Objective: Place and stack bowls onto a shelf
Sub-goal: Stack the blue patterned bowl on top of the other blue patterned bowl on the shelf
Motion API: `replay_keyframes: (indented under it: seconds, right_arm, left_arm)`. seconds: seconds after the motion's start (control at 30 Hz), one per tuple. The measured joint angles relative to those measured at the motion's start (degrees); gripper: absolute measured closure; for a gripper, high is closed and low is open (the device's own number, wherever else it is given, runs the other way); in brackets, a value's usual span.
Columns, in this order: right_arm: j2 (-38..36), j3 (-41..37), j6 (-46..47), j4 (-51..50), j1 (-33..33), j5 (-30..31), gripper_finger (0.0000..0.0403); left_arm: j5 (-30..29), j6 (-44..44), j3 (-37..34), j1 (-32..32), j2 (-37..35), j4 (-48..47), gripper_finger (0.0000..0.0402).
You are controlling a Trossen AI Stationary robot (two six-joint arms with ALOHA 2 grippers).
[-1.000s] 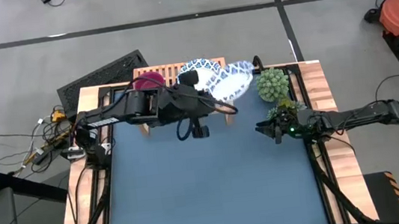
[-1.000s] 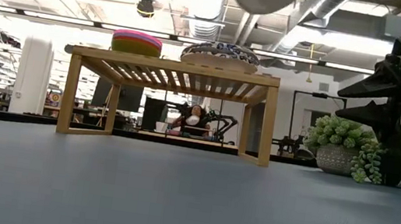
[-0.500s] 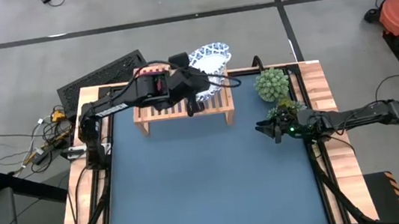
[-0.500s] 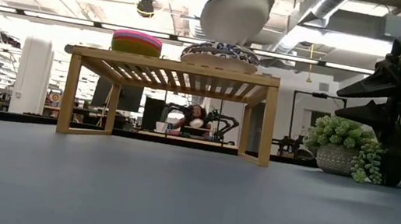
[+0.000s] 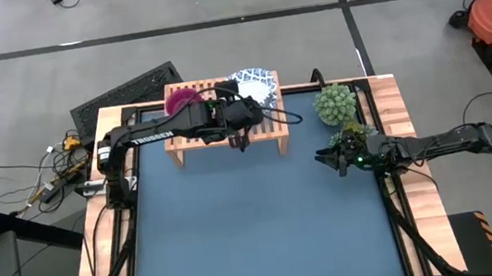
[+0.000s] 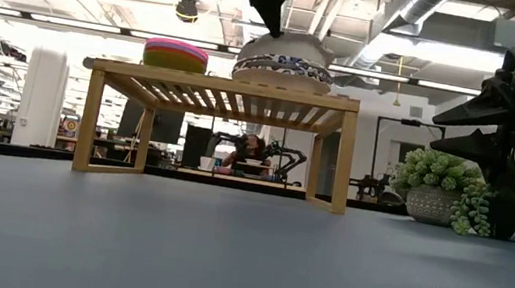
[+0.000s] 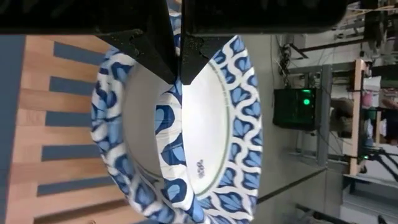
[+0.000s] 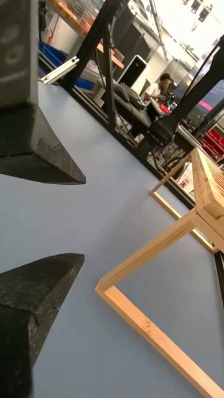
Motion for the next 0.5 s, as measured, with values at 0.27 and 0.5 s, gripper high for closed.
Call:
replay_keyframes:
  seconds: [0.27, 0.5]
  right_arm:
    - [0.0, 0.0, 0.0, 0.0, 0.0, 0.0, 0.0184]
    - [0.0, 0.0, 0.0, 0.0, 0.0, 0.0, 0.0184]
  left_arm:
    - [6.9, 0.1, -0.1, 0.3, 0.0, 0.8, 0.0399]
    - [7.5, 2.1, -0.1, 0.3, 0.0, 0.3, 0.0356]
